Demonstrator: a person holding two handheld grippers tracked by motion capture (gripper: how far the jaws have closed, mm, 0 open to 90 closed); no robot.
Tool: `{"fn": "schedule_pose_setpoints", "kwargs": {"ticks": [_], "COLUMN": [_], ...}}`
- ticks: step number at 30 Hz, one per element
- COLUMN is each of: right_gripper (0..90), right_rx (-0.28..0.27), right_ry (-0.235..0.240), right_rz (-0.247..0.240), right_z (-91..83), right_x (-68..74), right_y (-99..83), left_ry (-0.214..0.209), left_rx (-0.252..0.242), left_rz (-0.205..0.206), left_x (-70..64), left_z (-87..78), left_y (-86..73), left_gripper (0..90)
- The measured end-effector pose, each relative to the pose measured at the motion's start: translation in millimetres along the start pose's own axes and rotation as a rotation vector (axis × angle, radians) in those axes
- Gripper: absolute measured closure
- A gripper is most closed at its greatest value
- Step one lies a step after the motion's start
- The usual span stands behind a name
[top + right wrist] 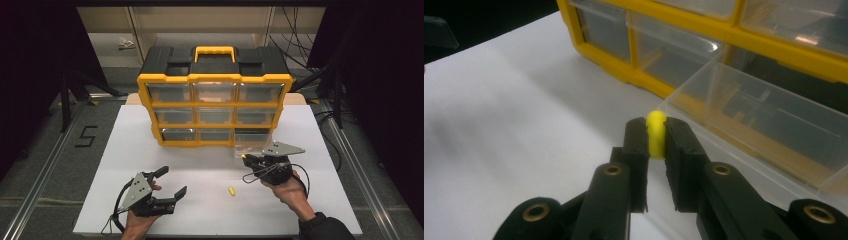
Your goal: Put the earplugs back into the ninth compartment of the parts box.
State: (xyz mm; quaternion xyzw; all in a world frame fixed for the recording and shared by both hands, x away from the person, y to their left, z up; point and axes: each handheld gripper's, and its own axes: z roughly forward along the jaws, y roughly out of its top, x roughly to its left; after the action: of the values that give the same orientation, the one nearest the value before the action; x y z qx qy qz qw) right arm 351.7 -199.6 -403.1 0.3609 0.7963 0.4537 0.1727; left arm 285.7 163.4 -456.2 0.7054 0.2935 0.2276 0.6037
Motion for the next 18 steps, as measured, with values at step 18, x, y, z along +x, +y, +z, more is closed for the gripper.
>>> {"fn": "schedule_pose_setpoints", "kwargs": {"ticks": [18], "right_gripper": [80.3], "right_rx": [-0.037], "right_ry": [-0.051], "right_rz": [0.039], "right_z": [0.4], "right_x": [-18.8], "right_y": [8.9], "left_ry": [0.001], "left_rx": [-0.003], "left_rz": [-0.002], "left_x": [0.1], "left_z": [-0.2], "left_y": [0.2], "left_gripper": [14.5]}}
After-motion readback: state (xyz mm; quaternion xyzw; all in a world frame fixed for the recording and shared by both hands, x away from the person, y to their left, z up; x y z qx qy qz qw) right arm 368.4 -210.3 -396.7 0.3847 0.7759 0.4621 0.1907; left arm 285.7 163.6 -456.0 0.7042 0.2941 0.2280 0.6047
